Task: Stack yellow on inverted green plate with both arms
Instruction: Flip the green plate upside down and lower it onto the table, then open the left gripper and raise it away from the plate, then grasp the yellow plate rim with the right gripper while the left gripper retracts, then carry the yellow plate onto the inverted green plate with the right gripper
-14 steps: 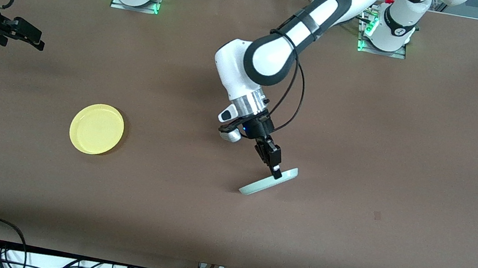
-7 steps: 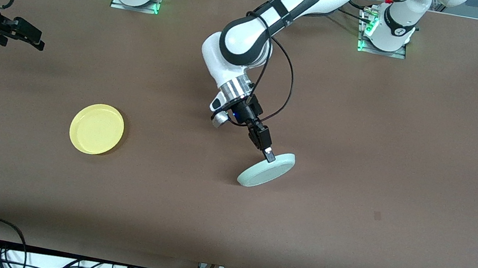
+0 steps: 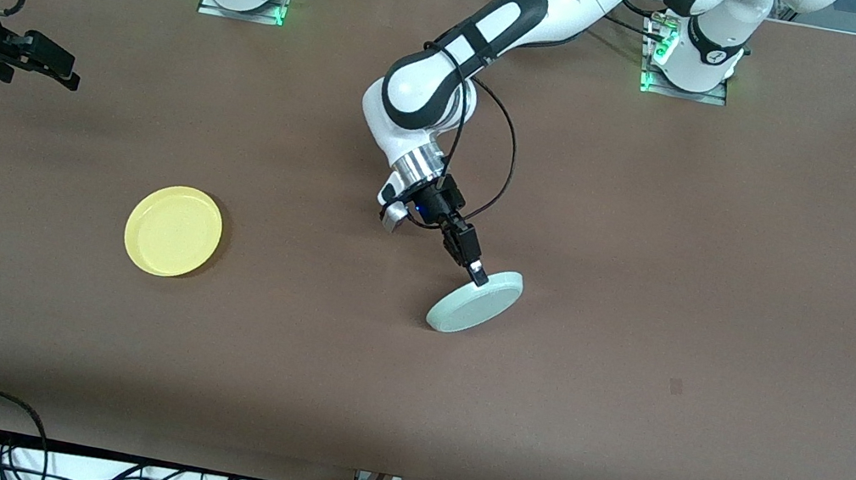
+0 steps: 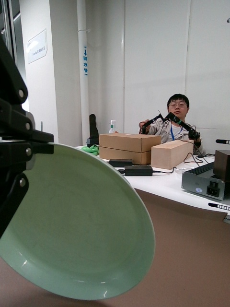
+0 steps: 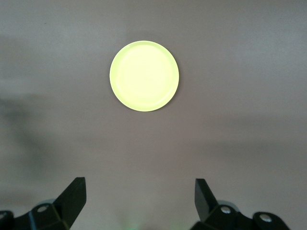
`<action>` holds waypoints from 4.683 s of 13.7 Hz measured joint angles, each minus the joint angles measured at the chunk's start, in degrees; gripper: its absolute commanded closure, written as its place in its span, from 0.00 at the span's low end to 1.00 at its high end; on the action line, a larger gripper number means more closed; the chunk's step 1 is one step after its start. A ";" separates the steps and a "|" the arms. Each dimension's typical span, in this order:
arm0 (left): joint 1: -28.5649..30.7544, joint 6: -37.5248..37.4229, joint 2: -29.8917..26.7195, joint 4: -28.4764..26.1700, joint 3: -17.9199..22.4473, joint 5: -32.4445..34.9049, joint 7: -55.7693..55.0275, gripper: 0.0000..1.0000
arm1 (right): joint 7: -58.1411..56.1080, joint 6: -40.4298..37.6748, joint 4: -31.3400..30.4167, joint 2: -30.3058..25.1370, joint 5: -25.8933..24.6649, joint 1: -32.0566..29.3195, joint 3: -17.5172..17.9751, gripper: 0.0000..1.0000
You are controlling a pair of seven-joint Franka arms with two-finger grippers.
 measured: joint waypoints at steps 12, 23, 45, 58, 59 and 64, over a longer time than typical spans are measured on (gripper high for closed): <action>-2.65 -2.14 1.61 3.02 -7.01 -6.82 -8.55 0.20 | 0.01 -0.01 0.00 0.00 0.00 0.00 0.00 0.00; -1.53 -1.51 3.28 14.64 -14.41 -22.80 -19.41 0.00 | 0.01 -0.07 0.00 0.01 0.00 0.00 0.00 0.00; 52.98 -0.40 -25.85 8.14 -10.60 -70.92 33.20 0.00 | 0.06 38.75 -2.68 32.92 -0.51 -1.29 -1.91 0.39; 56.97 -0.41 -39.12 -9.10 -1.81 -76.63 39.98 0.00 | 0.10 29.18 0.49 32.84 7.02 -2.00 1.79 1.00; 57.00 -0.41 -39.04 -9.36 -1.80 -76.63 39.98 0.00 | 0.80 26.33 2.39 31.61 9.77 -1.90 3.40 1.00; 57.36 -0.15 -38.67 -9.96 -1.80 -77.02 39.98 0.00 | 12.63 22.05 6.94 31.26 12.08 4.35 11.36 1.00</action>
